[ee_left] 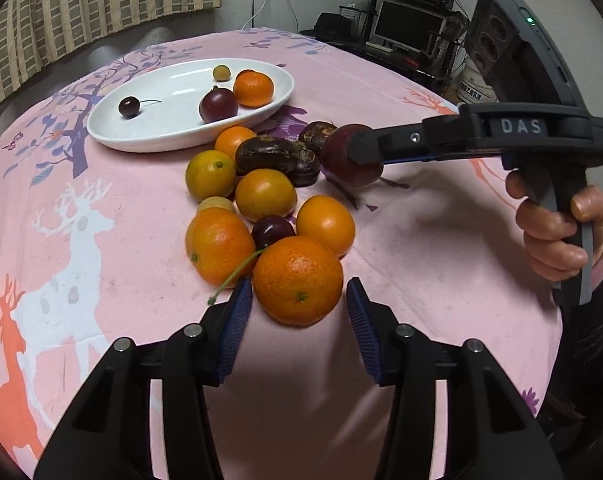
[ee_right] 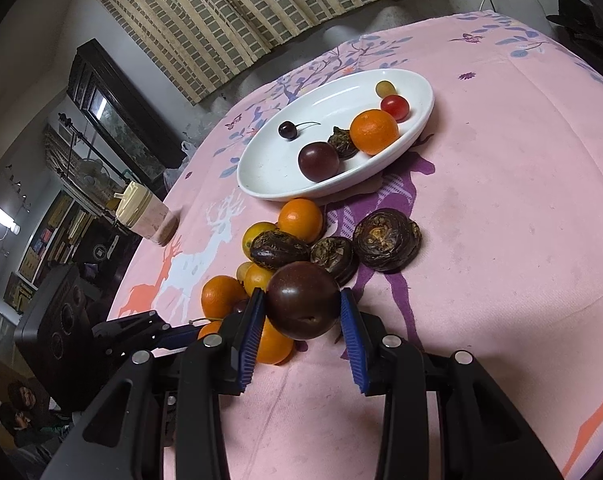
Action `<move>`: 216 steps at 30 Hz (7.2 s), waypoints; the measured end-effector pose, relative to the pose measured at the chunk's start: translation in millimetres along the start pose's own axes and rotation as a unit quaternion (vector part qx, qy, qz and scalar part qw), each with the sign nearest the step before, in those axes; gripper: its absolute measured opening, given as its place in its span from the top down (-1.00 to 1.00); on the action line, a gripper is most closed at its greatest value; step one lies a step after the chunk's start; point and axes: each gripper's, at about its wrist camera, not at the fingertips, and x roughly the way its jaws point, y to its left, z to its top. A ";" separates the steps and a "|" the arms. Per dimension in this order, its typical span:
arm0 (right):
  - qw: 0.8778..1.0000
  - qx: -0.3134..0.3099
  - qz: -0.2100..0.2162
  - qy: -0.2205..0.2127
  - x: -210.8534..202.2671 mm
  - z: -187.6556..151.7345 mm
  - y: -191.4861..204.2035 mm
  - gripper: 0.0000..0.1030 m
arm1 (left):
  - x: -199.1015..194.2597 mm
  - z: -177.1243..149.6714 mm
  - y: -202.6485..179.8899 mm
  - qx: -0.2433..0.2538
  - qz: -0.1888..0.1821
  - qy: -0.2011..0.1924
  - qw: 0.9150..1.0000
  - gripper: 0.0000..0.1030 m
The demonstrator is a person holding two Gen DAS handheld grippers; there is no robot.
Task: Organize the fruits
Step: 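Grasp an orange with the left tool while the right tool grasps a dark plum, then place the orange and dark plum onto the white plate, then grasp an orange with the left tool while the right tool grasps a tangerine, then carry the orange and tangerine over the white plate and open both tools, then grasp a dark cherry with the right tool while the left tool grasps a small yellow fruit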
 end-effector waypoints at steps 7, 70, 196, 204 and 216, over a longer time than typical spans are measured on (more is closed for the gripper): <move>1.000 -0.002 0.001 -0.003 -1.5 -1.2 0.4 0.26 | 6.3 3.4 -3.7 0.001 0.009 0.002 1.000 0.16; 0.967 -0.234 -0.077 0.063 40.6 -27.9 75.7 -0.17 | -43.1 17.7 118.4 -0.167 0.173 -0.110 0.964 -0.90; 0.982 -0.167 -0.082 0.020 12.1 -14.2 44.7 0.41 | -13.0 24.4 66.7 -0.047 0.091 -0.061 0.993 -0.64; 0.985 -0.148 -0.088 0.018 9.3 -9.9 37.9 0.41 | 9.9 19.3 37.5 0.021 0.072 -0.026 0.997 0.10; 0.985 -0.146 -0.091 0.016 10.2 -6.7 38.9 0.41 | 25.9 29.4 37.1 0.024 0.055 -0.020 0.998 0.48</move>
